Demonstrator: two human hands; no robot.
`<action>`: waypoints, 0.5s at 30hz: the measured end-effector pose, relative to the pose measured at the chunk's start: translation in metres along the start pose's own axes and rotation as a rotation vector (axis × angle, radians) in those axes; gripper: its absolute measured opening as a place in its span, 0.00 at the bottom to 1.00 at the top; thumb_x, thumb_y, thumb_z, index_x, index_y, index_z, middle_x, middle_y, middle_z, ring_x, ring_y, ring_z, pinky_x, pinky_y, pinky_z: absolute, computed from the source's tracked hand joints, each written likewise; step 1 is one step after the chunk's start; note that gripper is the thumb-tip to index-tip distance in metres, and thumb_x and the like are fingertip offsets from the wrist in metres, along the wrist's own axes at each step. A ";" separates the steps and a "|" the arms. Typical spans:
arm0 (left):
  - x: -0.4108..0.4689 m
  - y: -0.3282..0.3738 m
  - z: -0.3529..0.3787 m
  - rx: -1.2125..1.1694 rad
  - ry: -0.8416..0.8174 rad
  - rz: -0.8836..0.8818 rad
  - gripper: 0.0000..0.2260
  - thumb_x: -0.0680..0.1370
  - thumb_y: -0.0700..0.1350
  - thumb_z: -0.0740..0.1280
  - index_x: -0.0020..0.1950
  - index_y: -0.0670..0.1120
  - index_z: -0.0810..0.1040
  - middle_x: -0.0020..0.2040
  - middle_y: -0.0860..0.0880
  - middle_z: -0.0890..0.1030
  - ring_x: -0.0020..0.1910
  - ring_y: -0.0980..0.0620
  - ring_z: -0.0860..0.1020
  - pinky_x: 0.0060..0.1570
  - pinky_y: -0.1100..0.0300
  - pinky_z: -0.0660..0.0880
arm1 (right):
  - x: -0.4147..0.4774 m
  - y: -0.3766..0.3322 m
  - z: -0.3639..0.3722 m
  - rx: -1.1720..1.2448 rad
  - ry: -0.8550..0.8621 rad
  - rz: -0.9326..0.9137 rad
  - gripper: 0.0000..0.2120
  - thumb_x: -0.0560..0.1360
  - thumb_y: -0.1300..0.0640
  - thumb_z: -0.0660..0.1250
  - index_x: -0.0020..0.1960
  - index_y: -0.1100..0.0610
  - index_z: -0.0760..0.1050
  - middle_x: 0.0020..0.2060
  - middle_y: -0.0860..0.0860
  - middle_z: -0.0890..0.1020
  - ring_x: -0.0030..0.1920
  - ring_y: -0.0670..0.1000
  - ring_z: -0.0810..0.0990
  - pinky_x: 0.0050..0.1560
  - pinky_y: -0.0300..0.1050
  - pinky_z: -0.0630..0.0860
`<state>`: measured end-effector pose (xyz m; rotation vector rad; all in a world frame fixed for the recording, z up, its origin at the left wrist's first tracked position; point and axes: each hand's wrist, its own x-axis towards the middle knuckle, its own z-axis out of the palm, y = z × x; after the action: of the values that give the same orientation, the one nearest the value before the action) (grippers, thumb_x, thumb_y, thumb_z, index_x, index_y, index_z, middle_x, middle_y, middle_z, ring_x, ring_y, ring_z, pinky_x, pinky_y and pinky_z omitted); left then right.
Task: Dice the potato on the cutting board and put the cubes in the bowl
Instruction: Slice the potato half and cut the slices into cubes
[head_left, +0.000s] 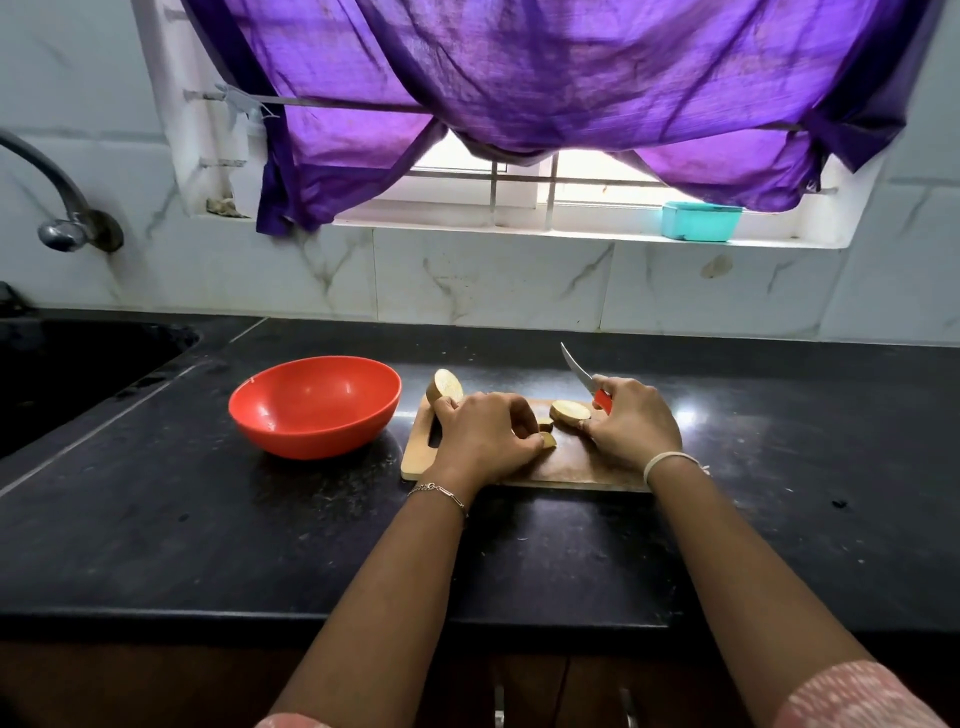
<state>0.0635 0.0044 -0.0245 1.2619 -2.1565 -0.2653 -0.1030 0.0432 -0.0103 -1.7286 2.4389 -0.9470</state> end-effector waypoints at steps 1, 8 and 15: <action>0.000 0.000 0.001 -0.006 0.004 0.005 0.11 0.71 0.61 0.69 0.45 0.56 0.81 0.43 0.60 0.82 0.52 0.58 0.77 0.61 0.47 0.58 | -0.003 0.000 -0.001 0.012 0.014 0.006 0.25 0.72 0.54 0.71 0.68 0.49 0.73 0.55 0.51 0.82 0.54 0.55 0.78 0.55 0.49 0.77; -0.002 0.005 0.000 -0.036 -0.006 0.017 0.08 0.75 0.53 0.67 0.53 0.57 0.80 0.45 0.57 0.84 0.56 0.55 0.77 0.63 0.48 0.55 | -0.044 0.006 -0.022 0.142 0.028 0.021 0.22 0.79 0.57 0.64 0.72 0.53 0.68 0.51 0.53 0.82 0.40 0.47 0.78 0.37 0.30 0.72; -0.003 0.005 -0.002 -0.020 -0.099 -0.028 0.10 0.74 0.56 0.66 0.54 0.58 0.82 0.46 0.59 0.79 0.57 0.56 0.74 0.68 0.43 0.55 | -0.094 -0.001 -0.018 0.110 -0.069 0.043 0.21 0.79 0.57 0.61 0.70 0.43 0.70 0.52 0.58 0.83 0.49 0.58 0.79 0.46 0.47 0.72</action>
<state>0.0623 0.0104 -0.0214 1.2934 -2.2146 -0.3679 -0.0720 0.1321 -0.0257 -1.6389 2.3247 -0.9805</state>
